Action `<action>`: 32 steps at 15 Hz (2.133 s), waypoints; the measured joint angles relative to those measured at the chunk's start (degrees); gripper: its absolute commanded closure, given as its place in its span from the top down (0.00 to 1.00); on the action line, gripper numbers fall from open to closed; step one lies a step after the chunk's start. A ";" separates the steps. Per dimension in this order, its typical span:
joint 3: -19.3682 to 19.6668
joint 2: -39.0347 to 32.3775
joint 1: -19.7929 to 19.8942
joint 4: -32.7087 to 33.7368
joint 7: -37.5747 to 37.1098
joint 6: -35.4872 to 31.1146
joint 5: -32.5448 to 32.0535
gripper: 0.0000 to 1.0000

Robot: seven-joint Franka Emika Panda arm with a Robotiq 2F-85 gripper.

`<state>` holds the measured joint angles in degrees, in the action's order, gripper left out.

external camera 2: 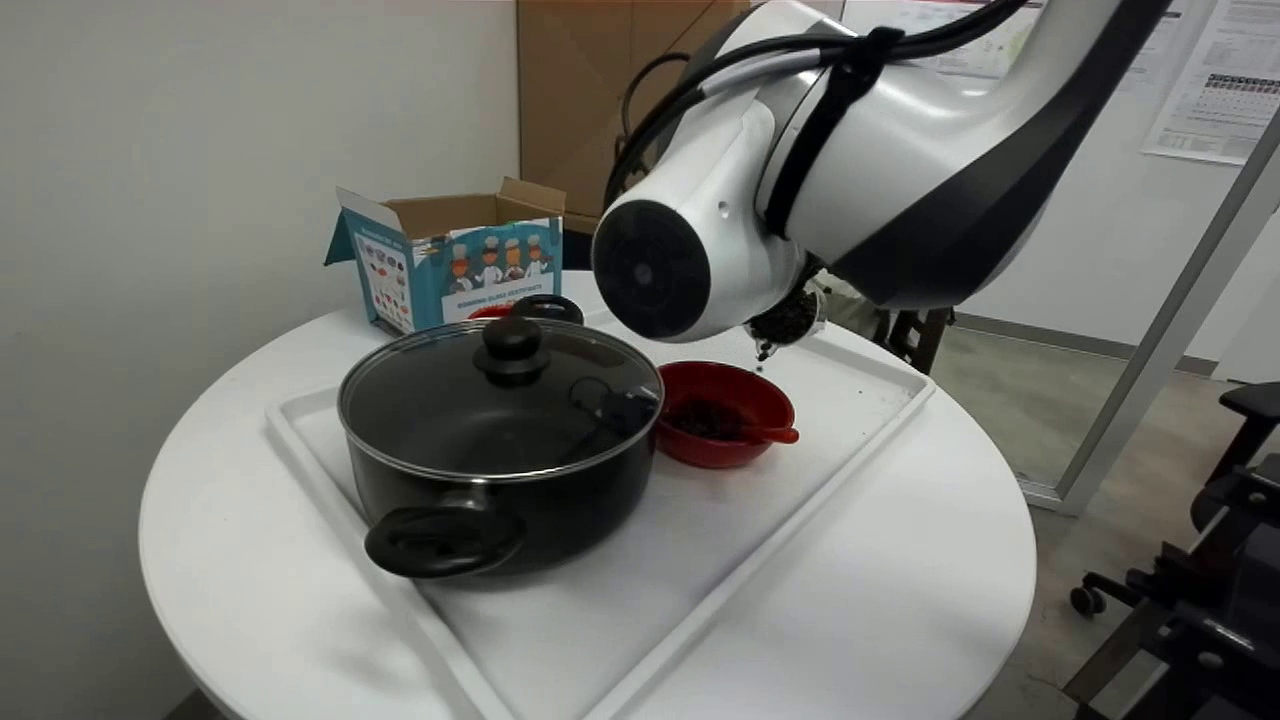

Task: Pick up the jug and pour its contents in the red bowl

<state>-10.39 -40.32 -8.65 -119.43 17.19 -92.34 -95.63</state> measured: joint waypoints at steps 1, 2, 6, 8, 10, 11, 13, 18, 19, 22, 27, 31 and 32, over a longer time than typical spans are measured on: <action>0.01 0.03 0.93 0.68 0.00 -0.93 1.35 0.06; 0.02 0.08 1.87 1.34 0.00 -1.85 2.65 0.06; 0.06 0.59 5.07 3.50 -0.50 -6.52 7.50 0.06; 0.06 1.30 6.31 4.06 -1.71 -10.23 9.59 0.06; 0.06 2.19 7.33 4.20 -3.51 -14.72 11.37 0.06; 0.06 2.74 7.84 4.21 -4.07 -17.27 12.46 0.06; 0.07 3.84 9.02 4.22 -4.24 -22.68 15.68 0.06; 1.12 6.43 12.89 4.22 -3.18 -34.45 25.83 0.06; 1.61 6.86 13.60 4.21 -2.77 -36.31 27.80 0.06; 3.50 8.01 15.24 4.19 -1.72 -40.73 32.84 0.06; 6.66 9.14 16.78 4.11 -0.20 -45.01 39.21 0.06; 8.41 9.13 19.63 4.03 1.95 -52.14 45.99 0.06; 8.75 8.99 20.71 4.04 3.18 -54.15 48.10 0.06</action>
<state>-1.64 -31.32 12.05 -115.39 20.37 -146.49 -47.53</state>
